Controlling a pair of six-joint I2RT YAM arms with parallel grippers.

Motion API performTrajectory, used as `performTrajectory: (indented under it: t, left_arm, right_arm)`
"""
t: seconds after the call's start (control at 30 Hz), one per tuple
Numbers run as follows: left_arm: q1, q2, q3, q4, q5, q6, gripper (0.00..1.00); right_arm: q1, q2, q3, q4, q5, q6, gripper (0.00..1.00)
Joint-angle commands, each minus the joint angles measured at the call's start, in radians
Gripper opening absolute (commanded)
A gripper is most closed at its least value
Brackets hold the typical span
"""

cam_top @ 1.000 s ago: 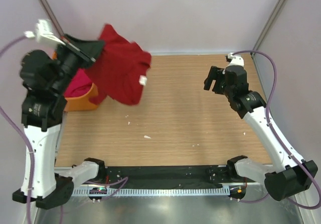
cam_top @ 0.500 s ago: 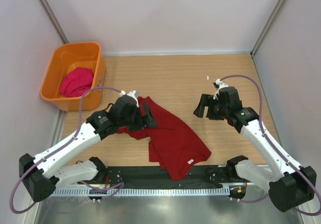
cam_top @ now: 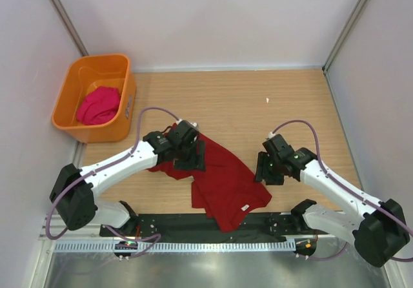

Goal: Fold and stack the t-shirts
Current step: Flatten the tshirt out

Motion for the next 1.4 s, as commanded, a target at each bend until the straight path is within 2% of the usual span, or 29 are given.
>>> performTrajectory:
  t: [0.0, 0.13, 0.3, 0.4, 0.43, 0.57, 0.6, 0.7, 0.77, 0.8, 0.83, 0.9, 0.97, 1.0, 1.1, 1.17, 1.23, 1.27, 1.3, 1.33, 1.37]
  left_arm:
    - [-0.028, -0.006, -0.045, 0.027, 0.037, -0.042, 0.7]
    - [-0.052, -0.006, -0.091, 0.078, 0.046, -0.077, 0.76]
    - [-0.056, 0.023, -0.174, 0.173, 0.05, -0.11, 0.76]
    - [-0.056, 0.034, -0.171, 0.184, 0.027, -0.117, 0.71]
    - [-0.056, 0.025, -0.163, 0.16, 0.017, -0.122, 0.68]
    - [-0.066, -0.133, -0.171, 0.1, -0.082, -0.163, 0.67]
    - [-0.066, -0.183, -0.174, 0.045, -0.137, -0.185, 0.67]
    - [-0.065, -0.369, -0.188, -0.059, -0.237, -0.235, 0.68]
    - [-0.065, -0.492, -0.205, -0.098, -0.265, -0.261, 0.68]
    - [-0.065, -0.523, -0.208, -0.135, -0.285, -0.272, 0.68]
    - [-0.063, -0.575, -0.215, -0.153, -0.294, -0.297, 0.69]
    - [-0.063, -0.612, -0.217, -0.196, -0.306, -0.314, 0.69]
    - [-0.063, -0.638, -0.215, -0.218, -0.32, -0.326, 0.72]
    - [-0.063, -0.641, -0.209, -0.242, -0.329, -0.329, 0.73]
    - [-0.062, -0.633, -0.186, -0.288, -0.357, -0.34, 0.77]
    - [-0.06, -0.627, -0.182, -0.295, -0.369, -0.347, 0.76]
    - [-0.059, -0.624, -0.185, -0.296, -0.38, -0.361, 0.74]
    - [-0.056, -0.624, -0.188, -0.301, -0.389, -0.367, 0.73]
    - [-0.049, -0.624, -0.192, -0.31, -0.395, -0.38, 0.72]
    - [-0.042, -0.623, -0.194, -0.318, -0.397, -0.378, 0.7]
    - [-0.017, -0.621, -0.197, -0.328, -0.397, -0.377, 0.7]
  right_arm:
    - [0.033, -0.004, -0.017, -0.061, 0.133, 0.135, 0.55]
    - [0.045, 0.025, -0.066, -0.05, 0.15, 0.193, 0.55]
    - [0.067, 0.069, -0.08, -0.009, 0.173, 0.192, 0.52]
    - [0.065, 0.118, -0.079, 0.023, 0.197, 0.204, 0.26]
    - [0.067, 0.127, -0.079, 0.028, 0.222, 0.224, 0.14]
    - [0.065, 0.17, -0.065, 0.095, 0.269, 0.274, 0.07]
    - [0.061, 0.175, -0.038, 0.088, 0.3, 0.288, 0.01]
    - [0.001, 0.183, 0.048, 0.069, 0.426, 0.265, 0.01]
    - [-0.095, 0.232, 0.12, 0.09, 0.45, 0.158, 0.01]
    - [-0.122, 0.264, 0.212, 0.103, 0.467, 0.103, 0.01]
    - [-0.149, 0.367, 0.266, 0.118, 0.467, -0.019, 0.01]
    - [-0.208, 0.501, 0.477, 0.111, 0.472, -0.13, 0.01]
    - [-0.222, 0.665, 0.621, 0.068, 0.469, -0.254, 0.45]
    - [-0.217, 0.702, 0.757, 0.036, 0.487, -0.268, 0.6]
    - [-0.185, 0.7, 0.855, -0.053, 0.429, -0.243, 0.63]
    - [-0.116, 0.628, 0.8, -0.072, 0.372, -0.201, 0.62]
    - [-0.055, 0.446, 0.614, -0.067, 0.314, -0.074, 0.58]
    - [-0.047, 0.374, 0.534, -0.046, 0.279, -0.012, 0.51]
    - [-0.041, 0.226, 0.371, -0.031, 0.242, 0.08, 0.32]
    - [-0.035, 0.162, 0.292, 0.001, 0.201, 0.13, 0.25]
    - [-0.028, 0.108, 0.224, 0.011, 0.138, 0.164, 0.24]
